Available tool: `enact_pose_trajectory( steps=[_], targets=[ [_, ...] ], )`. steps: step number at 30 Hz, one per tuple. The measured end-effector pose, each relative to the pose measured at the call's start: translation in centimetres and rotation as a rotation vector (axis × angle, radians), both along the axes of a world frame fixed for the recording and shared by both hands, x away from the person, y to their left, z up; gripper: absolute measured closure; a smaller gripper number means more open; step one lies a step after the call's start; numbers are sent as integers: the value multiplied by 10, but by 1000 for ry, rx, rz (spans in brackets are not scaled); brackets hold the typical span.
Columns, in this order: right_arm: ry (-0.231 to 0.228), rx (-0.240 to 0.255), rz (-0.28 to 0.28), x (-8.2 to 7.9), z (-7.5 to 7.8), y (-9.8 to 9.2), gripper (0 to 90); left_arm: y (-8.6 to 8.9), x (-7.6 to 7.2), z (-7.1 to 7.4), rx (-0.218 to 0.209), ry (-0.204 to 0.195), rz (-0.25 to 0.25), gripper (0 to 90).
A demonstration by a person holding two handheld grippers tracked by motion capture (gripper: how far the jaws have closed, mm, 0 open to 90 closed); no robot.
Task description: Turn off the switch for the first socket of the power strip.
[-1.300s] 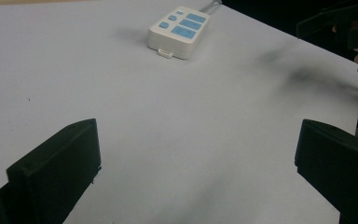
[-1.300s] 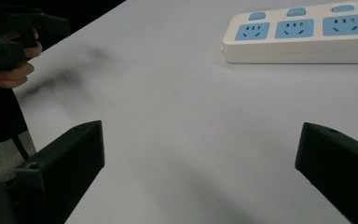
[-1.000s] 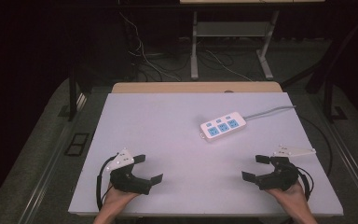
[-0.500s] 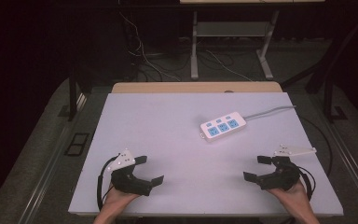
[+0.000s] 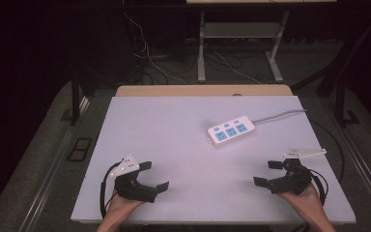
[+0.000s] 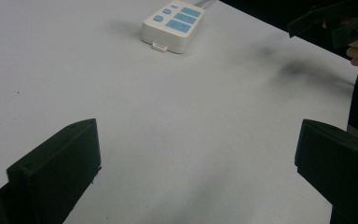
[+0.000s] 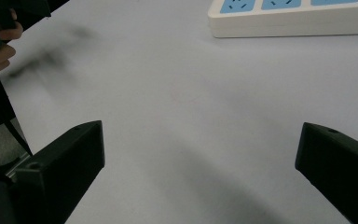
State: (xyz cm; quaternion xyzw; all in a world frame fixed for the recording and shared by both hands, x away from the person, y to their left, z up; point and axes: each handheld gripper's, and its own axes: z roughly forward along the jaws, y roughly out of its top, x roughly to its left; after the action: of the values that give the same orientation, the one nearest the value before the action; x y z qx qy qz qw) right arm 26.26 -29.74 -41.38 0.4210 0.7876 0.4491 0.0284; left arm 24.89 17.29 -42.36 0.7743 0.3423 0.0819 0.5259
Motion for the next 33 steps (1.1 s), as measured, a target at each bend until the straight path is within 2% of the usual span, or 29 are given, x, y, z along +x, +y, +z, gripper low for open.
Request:
enact_pose_trajectory(
  steps=[12, 33],
  targets=[
    [-7, -16, 34, 14, 17, 8, 11, 0, 1, -1, 6, 6, -4, 0],
    [-13, -45, 55, 45, 37, 14, 11, 1, 1, -1, 4, 7, 5, 0]
  ],
)
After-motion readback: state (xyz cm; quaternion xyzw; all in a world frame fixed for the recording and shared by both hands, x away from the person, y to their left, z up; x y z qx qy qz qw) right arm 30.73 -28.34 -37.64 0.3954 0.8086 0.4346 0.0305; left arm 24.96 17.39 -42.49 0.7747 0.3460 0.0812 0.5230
